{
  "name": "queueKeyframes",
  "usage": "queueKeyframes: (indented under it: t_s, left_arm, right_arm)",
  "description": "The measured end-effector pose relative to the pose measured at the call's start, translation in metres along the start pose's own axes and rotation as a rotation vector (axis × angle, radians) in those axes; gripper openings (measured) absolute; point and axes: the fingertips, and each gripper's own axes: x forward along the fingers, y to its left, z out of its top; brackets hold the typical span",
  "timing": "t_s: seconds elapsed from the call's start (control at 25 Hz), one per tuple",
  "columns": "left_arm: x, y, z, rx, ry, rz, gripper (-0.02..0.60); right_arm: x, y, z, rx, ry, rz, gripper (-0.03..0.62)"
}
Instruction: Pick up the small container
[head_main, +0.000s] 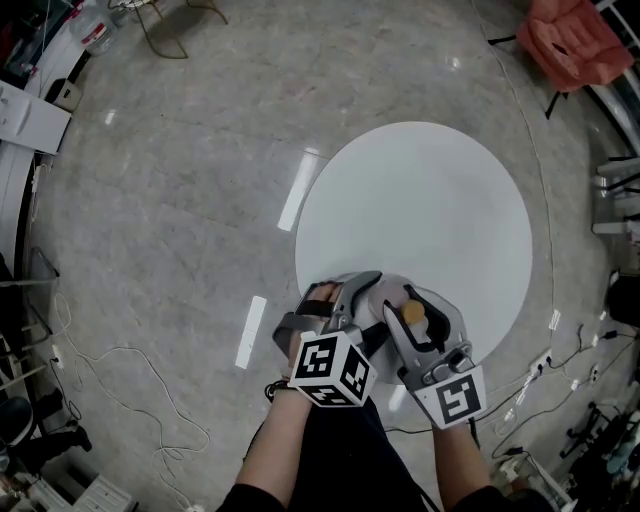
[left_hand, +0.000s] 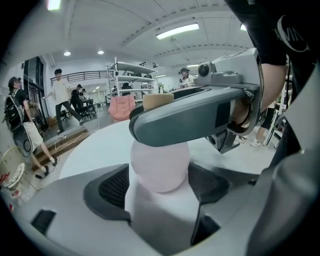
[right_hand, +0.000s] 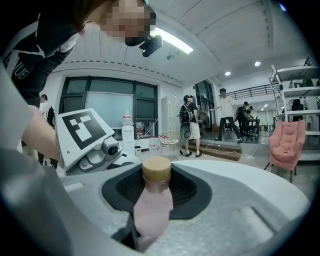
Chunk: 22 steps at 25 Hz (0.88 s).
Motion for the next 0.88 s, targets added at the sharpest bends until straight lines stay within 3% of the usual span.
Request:
queueKeyframes:
  t_s: [0.24, 0.6, 0.88]
  left_arm:
    - [0.0078, -0.0030, 0.0030, 0.016, -0.005, -0.012, 0.341]
    - [0.0090, -0.0007, 0.0053, 0.031, -0.033, 0.029, 0.341]
    - [0.0055, 0.0057, 0.0081, 0.098, -0.023, 0.053, 0.345]
  right_arm:
    - [-0.0030, 0.0006, 0.0001, -0.018, 0.006, 0.021, 0.130]
    - [-0.0034, -0.0027, 0.0000, -0.013, 0.000, 0.058, 0.130]
    - [0.0010, -0.0046, 0.0046, 0.003, -0.018, 0.068, 0.130]
